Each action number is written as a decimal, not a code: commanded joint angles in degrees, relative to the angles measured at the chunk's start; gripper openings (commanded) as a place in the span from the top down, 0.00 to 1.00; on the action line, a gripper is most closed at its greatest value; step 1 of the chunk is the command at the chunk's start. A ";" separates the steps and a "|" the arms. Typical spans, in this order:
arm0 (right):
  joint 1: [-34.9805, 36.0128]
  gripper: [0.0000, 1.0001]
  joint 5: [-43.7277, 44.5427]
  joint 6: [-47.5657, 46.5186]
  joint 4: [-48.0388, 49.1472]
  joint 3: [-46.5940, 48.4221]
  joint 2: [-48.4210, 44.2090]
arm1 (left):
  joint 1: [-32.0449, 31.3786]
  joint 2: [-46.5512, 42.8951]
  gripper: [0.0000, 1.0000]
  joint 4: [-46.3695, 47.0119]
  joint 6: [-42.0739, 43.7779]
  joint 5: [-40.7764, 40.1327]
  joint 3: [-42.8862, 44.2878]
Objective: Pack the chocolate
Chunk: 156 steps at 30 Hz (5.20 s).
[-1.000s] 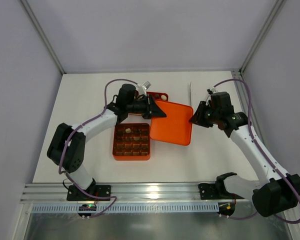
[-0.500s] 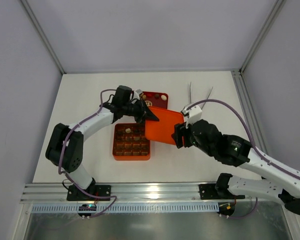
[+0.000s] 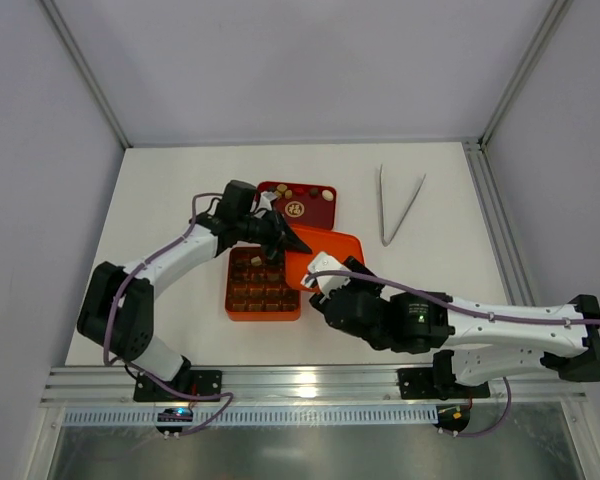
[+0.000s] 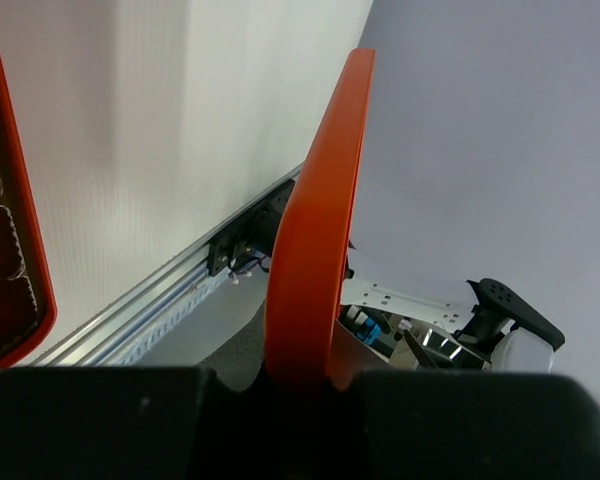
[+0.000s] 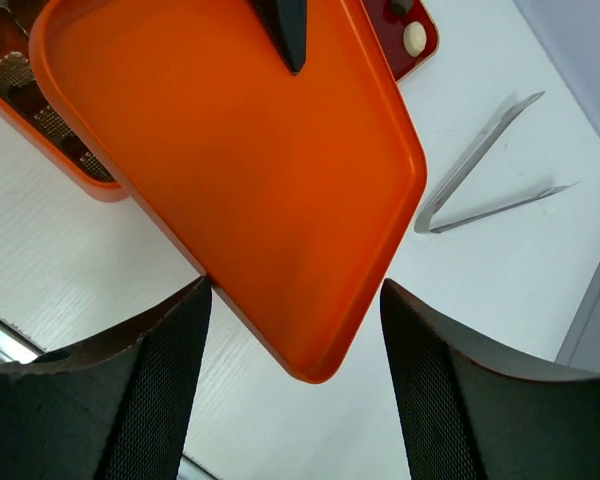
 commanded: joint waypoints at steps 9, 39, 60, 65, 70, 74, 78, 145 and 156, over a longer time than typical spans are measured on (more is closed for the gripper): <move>4.50 0.30 7.73 -8.34 3.16 6.28 5.48 | -0.05 -7.23 1.00 -1.78 -0.59 1.99 -2.68; 5.30 0.37 17.31 -34.52 30.58 -6.19 10.23 | -0.05 -11.01 1.00 -2.40 0.81 5.76 -5.05; 4.77 0.96 14.50 -28.48 19.00 3.20 10.06 | 8.11 -14.61 0.18 -8.01 11.61 -0.64 0.66; 2.49 0.96 5.48 -16.09 9.86 6.28 9.18 | 20.77 -16.37 0.19 -14.06 18.20 -4.59 5.03; -7.24 0.96 -15.51 -8.09 9.67 7.42 4.10 | 23.42 -18.91 0.27 -24.62 26.29 -23.29 9.80; -22.44 0.96 -38.64 0.70 14.93 8.21 2.14 | 23.68 -22.60 0.41 -26.92 29.20 -39.21 5.08; -38.95 0.96 -63.42 14.98 22.83 7.69 5.65 | 24.03 -26.90 0.53 -24.30 27.98 -37.84 -2.49; -39.70 0.89 -77.44 67.86 103.27 -16.48 45.74 | 23.24 -21.64 0.24 -15.06 30.78 -28.51 -16.12; -39.79 0.75 -77.35 67.77 102.66 -17.62 45.56 | 22.54 -19.53 0.26 -14.44 31.66 -28.78 -16.30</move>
